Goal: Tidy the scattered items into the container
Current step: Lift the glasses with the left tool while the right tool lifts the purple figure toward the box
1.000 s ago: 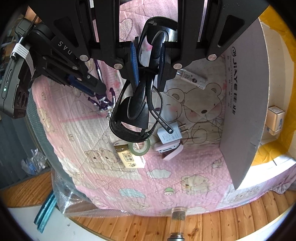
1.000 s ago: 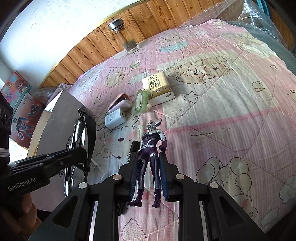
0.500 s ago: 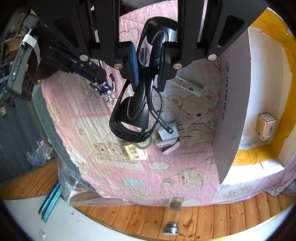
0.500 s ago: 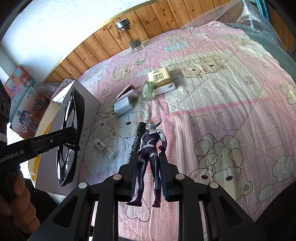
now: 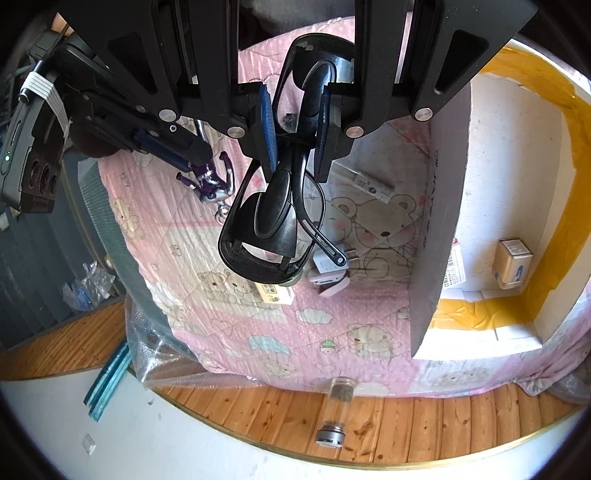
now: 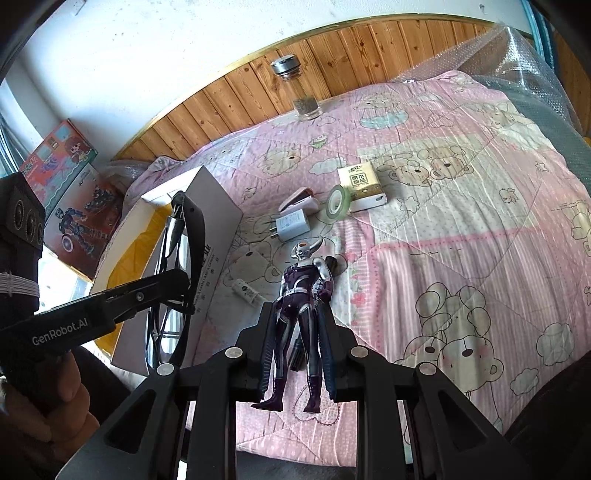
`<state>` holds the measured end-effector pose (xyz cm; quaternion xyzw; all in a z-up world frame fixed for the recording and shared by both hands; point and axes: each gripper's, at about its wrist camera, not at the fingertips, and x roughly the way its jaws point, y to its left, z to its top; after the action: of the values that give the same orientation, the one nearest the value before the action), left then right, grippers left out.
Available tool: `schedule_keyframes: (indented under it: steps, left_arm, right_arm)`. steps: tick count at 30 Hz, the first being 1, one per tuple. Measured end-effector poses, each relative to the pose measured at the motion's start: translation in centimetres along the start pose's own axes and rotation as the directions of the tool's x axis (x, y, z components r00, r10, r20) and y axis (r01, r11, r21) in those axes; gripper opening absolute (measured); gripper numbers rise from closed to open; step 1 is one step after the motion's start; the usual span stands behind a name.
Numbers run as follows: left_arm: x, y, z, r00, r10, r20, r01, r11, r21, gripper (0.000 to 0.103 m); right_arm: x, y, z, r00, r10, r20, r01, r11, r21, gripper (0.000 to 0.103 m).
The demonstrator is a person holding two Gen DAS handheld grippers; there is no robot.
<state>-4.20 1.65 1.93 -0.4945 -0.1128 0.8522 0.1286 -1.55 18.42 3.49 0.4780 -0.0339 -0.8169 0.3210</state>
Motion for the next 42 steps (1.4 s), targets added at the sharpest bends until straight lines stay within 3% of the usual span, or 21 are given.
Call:
schedule_keyframes:
  steps: [13, 42]
  left_arm:
    - [-3.0, 1.2, -1.1, 0.998, -0.014, 0.065, 0.015, 1.0, -0.026, 0.02]
    - [-7.6, 8.0, -2.0, 0.983, -0.065, 0.171, 0.095, 0.98, -0.173, 0.02]
  right_arm:
    - [-2.0, 3.9, 0.1, 0.999, 0.029, 0.024, -0.027, 0.997, -0.075, 0.024]
    - [-4.5, 13.1, 0.3, 0.995, 0.083, 0.061, -0.063, 0.959, -0.275, 0.024]
